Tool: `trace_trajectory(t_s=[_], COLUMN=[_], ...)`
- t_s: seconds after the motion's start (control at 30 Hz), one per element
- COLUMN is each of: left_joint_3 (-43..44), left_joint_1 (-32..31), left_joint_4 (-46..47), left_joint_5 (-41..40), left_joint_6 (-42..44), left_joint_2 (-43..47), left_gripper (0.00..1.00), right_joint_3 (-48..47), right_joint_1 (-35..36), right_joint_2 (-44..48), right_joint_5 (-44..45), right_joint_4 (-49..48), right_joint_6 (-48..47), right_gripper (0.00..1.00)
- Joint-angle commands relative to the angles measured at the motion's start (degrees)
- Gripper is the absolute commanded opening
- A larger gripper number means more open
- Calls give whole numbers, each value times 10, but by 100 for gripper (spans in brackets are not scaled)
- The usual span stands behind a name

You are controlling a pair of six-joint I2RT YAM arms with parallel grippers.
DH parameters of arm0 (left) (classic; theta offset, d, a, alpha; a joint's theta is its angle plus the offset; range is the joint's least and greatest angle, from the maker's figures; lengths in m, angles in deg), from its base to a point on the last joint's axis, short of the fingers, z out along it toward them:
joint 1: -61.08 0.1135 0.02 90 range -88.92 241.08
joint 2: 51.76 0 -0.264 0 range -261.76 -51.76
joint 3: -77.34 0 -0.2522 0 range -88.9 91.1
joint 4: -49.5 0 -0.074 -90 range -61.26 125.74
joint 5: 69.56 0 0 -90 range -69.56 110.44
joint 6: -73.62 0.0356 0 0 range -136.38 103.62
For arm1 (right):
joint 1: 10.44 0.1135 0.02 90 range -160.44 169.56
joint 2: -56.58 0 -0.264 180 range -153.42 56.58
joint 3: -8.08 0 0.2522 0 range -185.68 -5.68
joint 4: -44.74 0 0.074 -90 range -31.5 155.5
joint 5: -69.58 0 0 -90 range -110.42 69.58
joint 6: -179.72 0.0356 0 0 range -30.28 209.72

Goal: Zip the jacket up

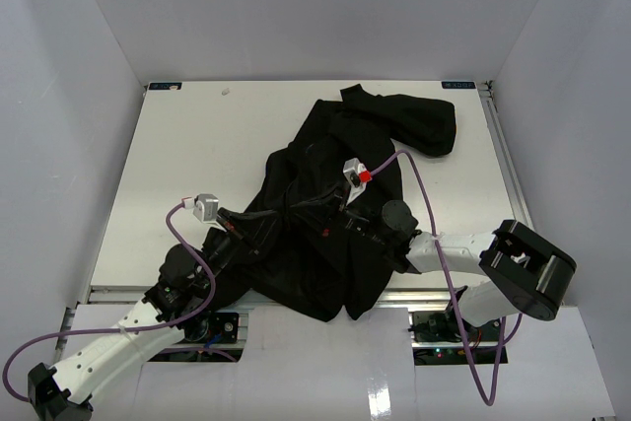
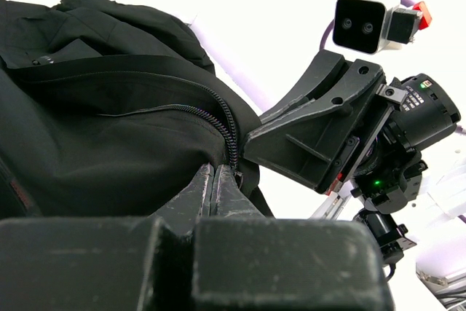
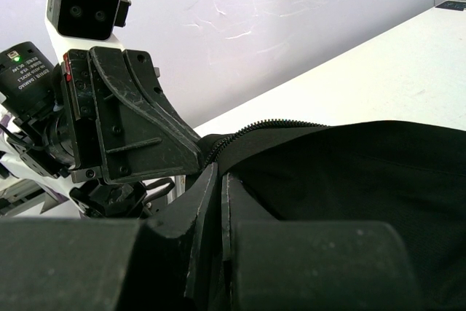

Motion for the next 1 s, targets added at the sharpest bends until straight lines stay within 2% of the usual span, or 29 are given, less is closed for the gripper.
trace_trajectory(t_s=[0.0, 0.97], left_joint_3=[11, 14], left_joint_1=[-2, -2], left_joint_4=[16, 11], left_joint_5=[20, 5], left_joint_6=[-1, 11], left_joint_2=[-4, -15], left_gripper=[0, 0], right_joint_3=[-19, -13], right_joint_1=[-1, 8], right_joint_2=[17, 27], right_joint_5=[11, 38], right_joint_4=[-179, -140], right_joint_6=[-11, -19], right_gripper=[8, 8])
